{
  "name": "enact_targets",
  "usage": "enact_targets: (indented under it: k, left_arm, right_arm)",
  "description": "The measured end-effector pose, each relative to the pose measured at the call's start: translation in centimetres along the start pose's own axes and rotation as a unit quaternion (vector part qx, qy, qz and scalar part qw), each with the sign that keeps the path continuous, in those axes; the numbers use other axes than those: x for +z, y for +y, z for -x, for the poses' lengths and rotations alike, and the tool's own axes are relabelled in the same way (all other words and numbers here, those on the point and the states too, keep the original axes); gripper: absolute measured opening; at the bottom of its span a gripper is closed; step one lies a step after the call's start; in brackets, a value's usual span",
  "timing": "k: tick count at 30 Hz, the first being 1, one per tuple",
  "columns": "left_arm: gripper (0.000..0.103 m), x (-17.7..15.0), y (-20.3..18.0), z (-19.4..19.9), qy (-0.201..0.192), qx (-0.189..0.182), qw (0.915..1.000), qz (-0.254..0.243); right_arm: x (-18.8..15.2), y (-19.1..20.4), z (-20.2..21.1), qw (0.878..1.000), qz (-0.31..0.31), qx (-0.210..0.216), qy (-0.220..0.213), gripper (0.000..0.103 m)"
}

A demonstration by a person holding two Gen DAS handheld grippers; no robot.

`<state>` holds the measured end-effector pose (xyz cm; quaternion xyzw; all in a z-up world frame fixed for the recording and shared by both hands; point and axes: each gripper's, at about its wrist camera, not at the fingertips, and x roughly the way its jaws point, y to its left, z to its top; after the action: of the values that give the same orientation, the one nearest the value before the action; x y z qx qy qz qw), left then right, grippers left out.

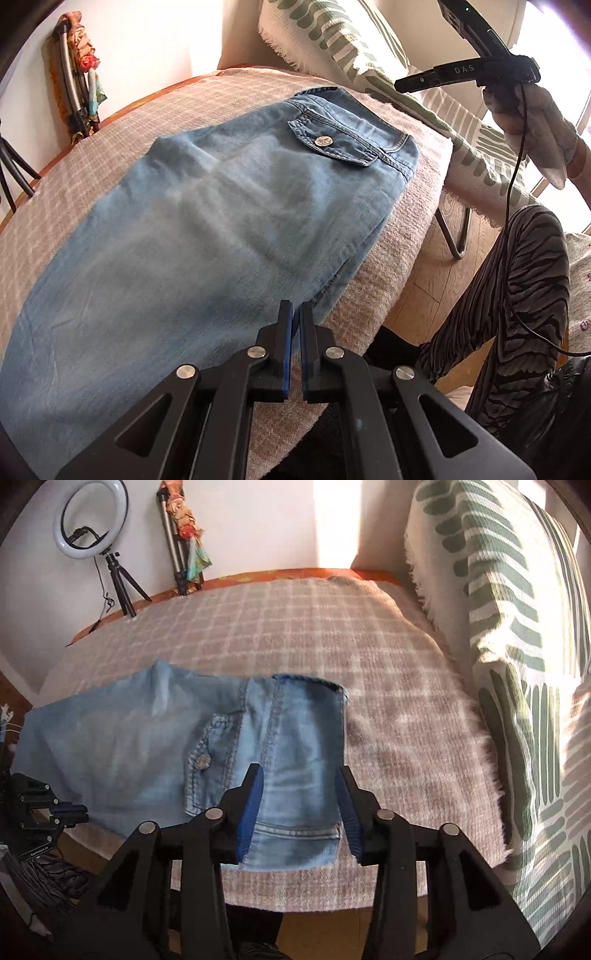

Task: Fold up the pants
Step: 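Open the right tool and release the jeans, then move both tools to the long side edge of the folded jeans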

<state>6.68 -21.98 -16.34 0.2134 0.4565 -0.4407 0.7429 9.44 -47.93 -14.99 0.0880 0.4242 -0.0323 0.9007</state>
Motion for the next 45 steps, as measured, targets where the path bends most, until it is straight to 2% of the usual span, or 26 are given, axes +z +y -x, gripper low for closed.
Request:
enact_targets:
  k: [3, 6, 10, 13, 14, 15, 16, 17, 21, 22, 23, 24, 26, 28, 30, 32, 35, 37, 38, 39, 41, 45]
  left_arm:
    - [0.001, -0.9, 2.0, 1.3, -0.004, 0.019, 0.9988, 0.045]
    - [0.001, -2.5, 4.0, 2.5, -0.011, 0.037, 0.9954, 0.088]
    - [0.001, -5.0, 6.8, 4.0, -0.012, 0.065, 0.9886, 0.135]
    - [0.001, -6.8, 8.8, 5.4, -0.016, 0.086, 0.9819, 0.168]
    - [0.001, -7.4, 9.4, 5.9, -0.018, 0.092, 0.9796, 0.178]
    - [0.001, -8.0, 9.9, 6.3, -0.02, 0.098, 0.9776, 0.185]
    - [0.001, -8.6, 10.3, 6.8, -0.02, 0.104, 0.9758, 0.191]
    - [0.001, -9.2, 10.7, 7.1, -0.02, 0.11, 0.9741, 0.196]
    - [0.001, -11.8, 12.3, 8.5, -0.022, 0.132, 0.9646, 0.227]
    - [0.001, -12.5, 12.8, 8.9, -0.025, 0.134, 0.9612, 0.24]
    - [0.001, -13.2, 13.3, 9.3, -0.027, 0.137, 0.9576, 0.252]
    - [0.001, -13.9, 13.6, 9.8, -0.029, 0.141, 0.9542, 0.262]
    - [0.001, -15.4, 14.2, 10.7, -0.027, 0.151, 0.9479, 0.279]
    - [0.001, -16.5, 14.7, 11.3, -0.017, 0.164, 0.942, 0.292]
    - [0.001, -17.4, 15.0, 11.9, -0.013, 0.167, 0.9386, 0.301]
    - [0.001, -17.9, 15.3, 12.2, -0.005, 0.165, 0.9376, 0.306]
    - [0.007, -18.1, 15.5, 12.0, 0.011, 0.163, 0.9403, 0.299]
    - [0.026, -18.4, 15.8, 11.7, 0.013, 0.163, 0.9397, 0.3]
    - [0.03, -18.5, 15.9, 11.5, 0.013, 0.161, 0.9394, 0.303]
    - [0.035, -18.7, 16.0, 11.3, 0.014, 0.162, 0.9381, 0.306]
    - [0.035, -18.8, 16.2, 11.0, 0.014, 0.166, 0.9358, 0.31]
    - [0.036, -19.2, 16.1, 11.1, 0.017, 0.178, 0.9357, 0.304]
  right_arm:
    - [3.8, 3.2, -2.9, 0.997, 0.021, 0.069, -0.014, 0.057]
    - [7.1, 6.5, -8.3, 0.992, 0.022, 0.122, 0.004, 0.06]
    - [9.7, 10.4, -16.0, 0.989, 0.038, 0.136, 0.046, 0.06]
    - [10.1, 12.1, -20.6, 0.988, 0.037, 0.125, 0.086, 0.06]
    - [10.1, 12.6, -21.4, 0.987, 0.037, 0.126, 0.088, 0.058]
    - [10.0, 13.1, -21.9, 0.986, 0.042, 0.133, 0.088, 0.039]
    - [9.9, 13.7, -22.3, 0.986, 0.051, 0.134, 0.09, 0.024]
    - [9.7, 14.1, -22.5, 0.986, 0.061, 0.125, 0.088, 0.017]
    - [9.9, 14.8, -23.0, 0.992, 0.072, 0.071, 0.073, 0.008]
    - [10.1, 15.0, -22.8, 0.994, 0.085, 0.036, 0.058, 0.006]
    - [10.3, 15.4, -22.6, 0.993, 0.11, -0.017, 0.039, 0.003]
    - [10.4, 15.5, -22.5, 0.992, 0.121, -0.033, 0.034, 0.004]
    - [10.7, 14.4, -21.6, 0.996, 0.07, 0.017, 0.049, 0.004]
    - [10.6, 14.3, -19.2, 0.998, 0.048, 0.045, 0.024, 0.009]
    - [9.6, 15.9, -16.4, 0.995, 0.066, 0.073, 0.007, 0.035]
    - [7.8, 18.5, -13.6, 0.987, 0.097, 0.127, 0.001, 0.05]
    - [3.5, 23.9, -11.0, 0.968, 0.162, 0.193, 0.016, 0.051]
    - [0.4, 27.3, -10.2, 0.954, 0.196, 0.226, 0.028, 0.051]
    - [-1.1, 29.0, -10.1, 0.946, 0.214, 0.241, 0.035, 0.051]
    - [-2.6, 30.7, -10.0, 0.939, 0.232, 0.25, 0.04, 0.051]
    - [-5.2, 33.6, -10.0, 0.924, 0.274, 0.263, 0.045, 0.051]
    - [-8.6, 37.5, -10.8, 0.899, 0.353, 0.253, 0.05, 0.051]
